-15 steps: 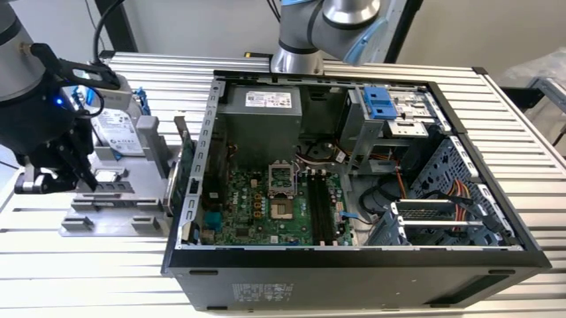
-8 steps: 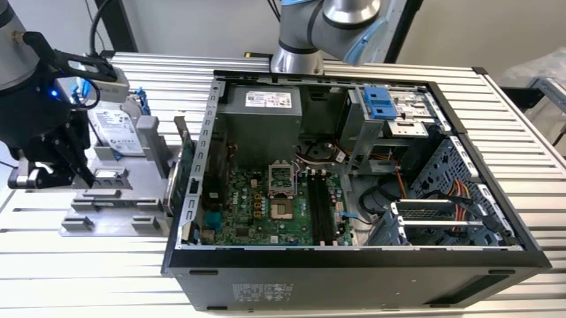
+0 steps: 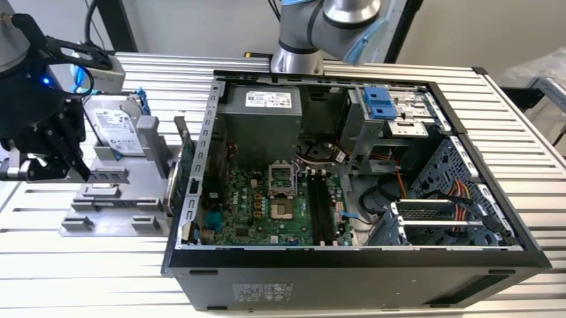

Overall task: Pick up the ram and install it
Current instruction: 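Pick up the ram and move it above insertion slot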

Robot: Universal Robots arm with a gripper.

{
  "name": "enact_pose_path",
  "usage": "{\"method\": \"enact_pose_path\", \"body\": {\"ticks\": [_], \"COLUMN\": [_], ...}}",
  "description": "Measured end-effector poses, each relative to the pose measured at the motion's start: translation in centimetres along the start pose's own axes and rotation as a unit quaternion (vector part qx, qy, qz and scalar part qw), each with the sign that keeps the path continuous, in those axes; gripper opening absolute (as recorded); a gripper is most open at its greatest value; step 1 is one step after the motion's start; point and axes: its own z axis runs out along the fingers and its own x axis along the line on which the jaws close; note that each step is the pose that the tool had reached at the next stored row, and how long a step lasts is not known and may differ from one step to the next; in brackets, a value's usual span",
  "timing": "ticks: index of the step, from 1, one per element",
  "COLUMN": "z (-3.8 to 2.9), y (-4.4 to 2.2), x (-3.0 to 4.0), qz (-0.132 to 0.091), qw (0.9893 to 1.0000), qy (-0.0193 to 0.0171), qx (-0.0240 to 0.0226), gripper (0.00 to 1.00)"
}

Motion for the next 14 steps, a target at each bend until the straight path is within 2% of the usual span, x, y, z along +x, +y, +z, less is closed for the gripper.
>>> {"method": "enact_pose_path", "body": {"ticks": [8, 14], "z": [-0.95, -1.05], "y": [0.01, 0.01], "x": [-0.03, -0.03], "qz": [0.000, 0.000], "qw": [1.0000, 1.0000], "qy": [-0.0001, 0.0000], "qx": [0.0000, 0.0001], "gripper": [0.00, 0.00]}}
